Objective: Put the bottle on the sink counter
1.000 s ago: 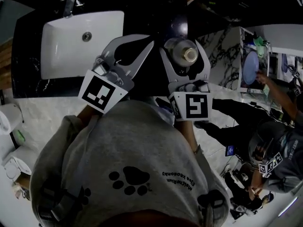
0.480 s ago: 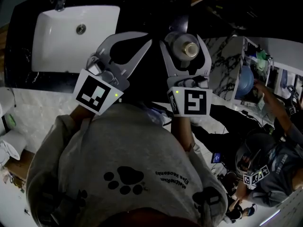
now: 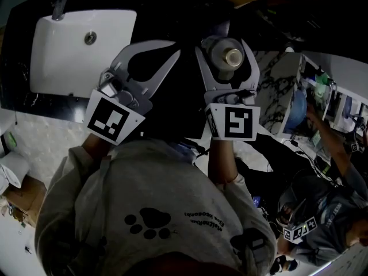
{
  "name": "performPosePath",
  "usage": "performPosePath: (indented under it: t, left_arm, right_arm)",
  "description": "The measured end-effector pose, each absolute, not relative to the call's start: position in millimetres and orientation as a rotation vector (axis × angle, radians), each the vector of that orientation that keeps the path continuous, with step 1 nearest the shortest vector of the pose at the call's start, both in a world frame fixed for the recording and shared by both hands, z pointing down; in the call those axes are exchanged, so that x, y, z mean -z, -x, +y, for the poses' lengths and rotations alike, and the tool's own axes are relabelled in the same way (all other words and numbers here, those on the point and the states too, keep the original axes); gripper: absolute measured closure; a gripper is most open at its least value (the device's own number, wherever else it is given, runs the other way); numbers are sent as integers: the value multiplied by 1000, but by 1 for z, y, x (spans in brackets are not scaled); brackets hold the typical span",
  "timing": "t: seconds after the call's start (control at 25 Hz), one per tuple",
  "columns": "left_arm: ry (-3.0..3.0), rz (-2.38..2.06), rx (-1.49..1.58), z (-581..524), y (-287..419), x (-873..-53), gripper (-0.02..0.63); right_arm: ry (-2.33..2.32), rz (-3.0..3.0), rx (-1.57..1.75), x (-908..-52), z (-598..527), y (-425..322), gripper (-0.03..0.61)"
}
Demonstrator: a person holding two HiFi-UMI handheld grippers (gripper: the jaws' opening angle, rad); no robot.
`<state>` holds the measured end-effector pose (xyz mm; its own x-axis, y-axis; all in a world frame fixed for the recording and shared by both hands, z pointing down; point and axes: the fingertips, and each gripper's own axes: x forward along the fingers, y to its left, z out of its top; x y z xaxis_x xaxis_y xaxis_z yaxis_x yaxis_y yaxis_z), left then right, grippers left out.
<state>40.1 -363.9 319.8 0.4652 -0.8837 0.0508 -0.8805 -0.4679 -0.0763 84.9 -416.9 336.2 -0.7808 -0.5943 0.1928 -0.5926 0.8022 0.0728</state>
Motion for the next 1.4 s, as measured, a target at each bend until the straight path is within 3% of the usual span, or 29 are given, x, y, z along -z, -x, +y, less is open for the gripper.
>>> performPosePath:
  t: [1.4]
  left_arm:
    - [2696,1752,99,-454,-40,-408,617]
  right_arm:
    - [-758,-2709,43,-439,-533,-52,243]
